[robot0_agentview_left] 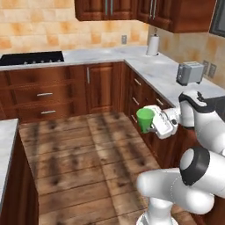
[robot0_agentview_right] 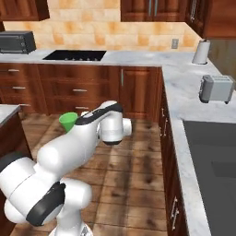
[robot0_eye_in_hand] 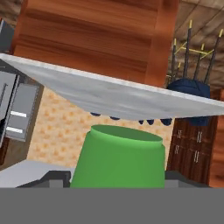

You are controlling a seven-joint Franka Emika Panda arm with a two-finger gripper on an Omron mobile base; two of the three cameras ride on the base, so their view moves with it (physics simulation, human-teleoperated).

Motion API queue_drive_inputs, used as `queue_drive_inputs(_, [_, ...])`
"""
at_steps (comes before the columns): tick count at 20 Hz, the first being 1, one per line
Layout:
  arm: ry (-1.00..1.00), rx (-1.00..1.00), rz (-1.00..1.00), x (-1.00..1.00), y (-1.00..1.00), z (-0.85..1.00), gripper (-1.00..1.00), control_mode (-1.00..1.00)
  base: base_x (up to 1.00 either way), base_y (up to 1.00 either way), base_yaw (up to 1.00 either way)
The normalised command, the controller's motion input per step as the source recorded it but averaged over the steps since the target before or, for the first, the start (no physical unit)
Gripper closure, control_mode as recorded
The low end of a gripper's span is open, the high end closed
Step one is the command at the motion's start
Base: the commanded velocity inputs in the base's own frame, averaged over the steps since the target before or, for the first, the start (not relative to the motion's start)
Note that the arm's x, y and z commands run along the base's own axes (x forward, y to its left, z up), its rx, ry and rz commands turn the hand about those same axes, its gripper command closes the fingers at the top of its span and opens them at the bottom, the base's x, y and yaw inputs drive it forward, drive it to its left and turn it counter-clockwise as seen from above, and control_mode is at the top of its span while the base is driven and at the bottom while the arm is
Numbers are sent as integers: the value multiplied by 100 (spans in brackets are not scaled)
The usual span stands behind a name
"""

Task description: Move the cup from next to the sink to the open cabinet. Then, move the bowl with the apple to the fridge to clear the area for faucet cleaning.

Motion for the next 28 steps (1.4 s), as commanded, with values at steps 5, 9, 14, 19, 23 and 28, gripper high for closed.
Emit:
queue_drive_inputs(5, [0, 0, 0, 0, 0, 0, 100, 100, 100, 0, 11])
queue_drive_inputs(9, [0, 0, 0, 0, 0, 0, 100, 100, 100, -3, 0])
queue_drive_inputs(14, [0, 0, 0, 0, 0, 0, 100, 100, 100, 12, 0])
queue_drive_inputs(19, [0, 0, 0, 0, 0, 0, 100, 100, 100, 35, 5])
queue_drive_inputs(23, [0, 0, 0, 0, 0, 0, 100, 100, 100, 62, 6])
queue_drive_inputs(28, [0, 0, 0, 0, 0, 0, 100, 100, 100, 69, 6])
